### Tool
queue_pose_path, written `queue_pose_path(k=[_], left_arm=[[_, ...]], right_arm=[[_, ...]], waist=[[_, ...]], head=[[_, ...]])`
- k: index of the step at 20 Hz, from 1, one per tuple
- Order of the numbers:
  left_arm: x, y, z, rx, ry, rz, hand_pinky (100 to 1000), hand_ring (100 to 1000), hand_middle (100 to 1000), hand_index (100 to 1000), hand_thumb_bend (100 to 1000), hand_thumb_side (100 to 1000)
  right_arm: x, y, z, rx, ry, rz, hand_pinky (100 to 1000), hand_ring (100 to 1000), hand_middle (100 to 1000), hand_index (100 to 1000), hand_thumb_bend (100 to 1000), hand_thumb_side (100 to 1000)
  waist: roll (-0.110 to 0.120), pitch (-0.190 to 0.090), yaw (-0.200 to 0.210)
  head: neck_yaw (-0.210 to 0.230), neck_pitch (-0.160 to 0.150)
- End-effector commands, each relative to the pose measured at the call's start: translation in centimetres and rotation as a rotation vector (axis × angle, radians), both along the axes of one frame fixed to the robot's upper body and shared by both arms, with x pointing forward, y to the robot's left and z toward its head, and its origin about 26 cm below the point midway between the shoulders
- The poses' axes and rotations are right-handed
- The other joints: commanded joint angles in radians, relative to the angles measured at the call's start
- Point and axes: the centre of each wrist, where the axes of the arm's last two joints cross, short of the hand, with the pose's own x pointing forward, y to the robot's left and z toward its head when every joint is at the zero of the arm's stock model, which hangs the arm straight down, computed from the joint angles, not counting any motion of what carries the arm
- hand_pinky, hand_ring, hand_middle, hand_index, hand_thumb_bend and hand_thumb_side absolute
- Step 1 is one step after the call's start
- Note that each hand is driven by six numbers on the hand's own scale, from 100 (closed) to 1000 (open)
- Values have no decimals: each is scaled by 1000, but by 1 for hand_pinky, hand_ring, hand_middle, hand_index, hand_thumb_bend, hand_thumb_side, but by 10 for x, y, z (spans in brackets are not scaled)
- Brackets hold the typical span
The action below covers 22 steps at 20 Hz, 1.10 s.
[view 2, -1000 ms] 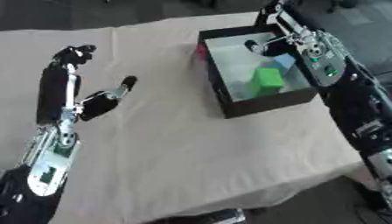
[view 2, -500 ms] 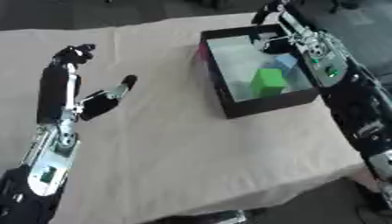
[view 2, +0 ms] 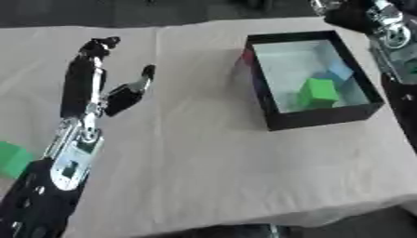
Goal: Pick up the objects with one hand, pass them to the other hand, and then place them into the box on the other side of the table.
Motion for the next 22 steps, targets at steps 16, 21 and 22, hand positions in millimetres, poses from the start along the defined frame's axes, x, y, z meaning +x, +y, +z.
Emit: queue_pose_path(k=[16,21,22], left_arm=[[19,128,112,365,296,-112,733,772,742,840,582,556],[19,172,134,403,401,-174,724,771,737,832,608,592],[20,180,137,411,425,-180,728,773,736,809,622,596]], right_arm=[[-47,-32,52,41,-29,-9,1000,988,957,892,100,367],[-50,-42,50,50,-29,-40,1000,985,953,889,100,387],[-50,-44,49,51,-27,-43,1000,987,959,888,100,395]], waist=[[20,-47,28],[23,-42,25],[23,-41,24]], head=[[47,38],[44,39],[45,39]])
